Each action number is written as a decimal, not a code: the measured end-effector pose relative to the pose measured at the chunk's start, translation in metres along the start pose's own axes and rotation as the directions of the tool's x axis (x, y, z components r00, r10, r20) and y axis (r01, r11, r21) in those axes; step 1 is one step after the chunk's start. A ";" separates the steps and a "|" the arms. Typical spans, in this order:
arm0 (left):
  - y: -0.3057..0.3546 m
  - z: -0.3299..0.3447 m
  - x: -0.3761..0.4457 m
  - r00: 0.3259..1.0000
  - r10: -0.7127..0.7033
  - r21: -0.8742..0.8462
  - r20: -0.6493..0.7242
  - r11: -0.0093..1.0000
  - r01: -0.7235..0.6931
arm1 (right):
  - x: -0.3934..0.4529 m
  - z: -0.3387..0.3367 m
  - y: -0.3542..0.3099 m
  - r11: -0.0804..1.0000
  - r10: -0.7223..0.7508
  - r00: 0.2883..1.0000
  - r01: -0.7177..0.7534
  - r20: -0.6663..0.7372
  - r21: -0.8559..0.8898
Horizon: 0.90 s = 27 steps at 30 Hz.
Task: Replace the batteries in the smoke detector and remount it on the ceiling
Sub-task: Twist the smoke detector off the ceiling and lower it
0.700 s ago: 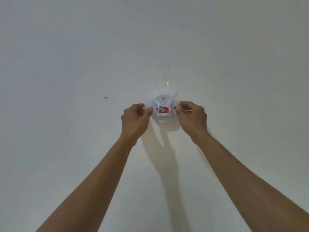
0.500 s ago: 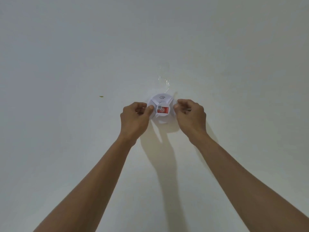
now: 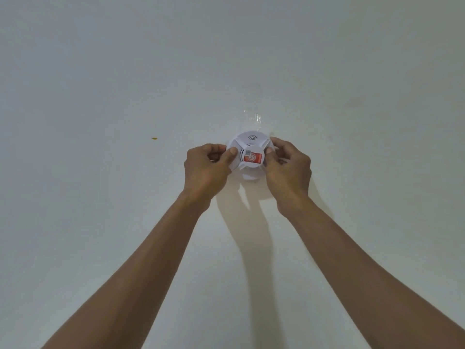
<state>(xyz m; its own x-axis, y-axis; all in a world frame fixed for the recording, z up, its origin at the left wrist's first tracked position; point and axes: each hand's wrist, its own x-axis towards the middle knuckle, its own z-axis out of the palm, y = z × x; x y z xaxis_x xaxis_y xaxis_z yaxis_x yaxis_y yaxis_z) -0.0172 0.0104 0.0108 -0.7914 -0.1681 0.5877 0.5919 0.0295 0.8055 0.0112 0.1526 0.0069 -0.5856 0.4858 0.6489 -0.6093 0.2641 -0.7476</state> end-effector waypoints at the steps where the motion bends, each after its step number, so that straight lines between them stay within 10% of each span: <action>1: 0.002 0.001 0.000 1.000 0.003 -0.004 0.008 1.000 -0.003 | 0.000 -0.001 -0.001 1.000 0.007 1.000 -0.007 0.001 0.012; 15: 0.007 -0.006 -0.062 0.985 -0.006 -0.150 0.175 0.988 0.032 | -0.036 -0.036 0.012 0.986 0.089 0.995 -0.095 0.052 0.135; 27: -0.108 -0.034 -0.203 0.934 -0.297 -0.085 0.200 0.944 0.318 | -0.181 -0.089 0.139 0.892 0.404 0.889 -0.435 0.216 0.121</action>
<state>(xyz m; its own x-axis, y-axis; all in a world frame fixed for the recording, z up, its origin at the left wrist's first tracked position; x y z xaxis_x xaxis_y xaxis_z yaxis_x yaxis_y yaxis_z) 0.0845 0.0074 -0.1982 -0.9452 0.0318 0.3250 0.3199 -0.1099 0.9410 0.0802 0.1759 -0.2276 -0.8820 0.3588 0.3056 -0.3541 -0.0763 -0.9321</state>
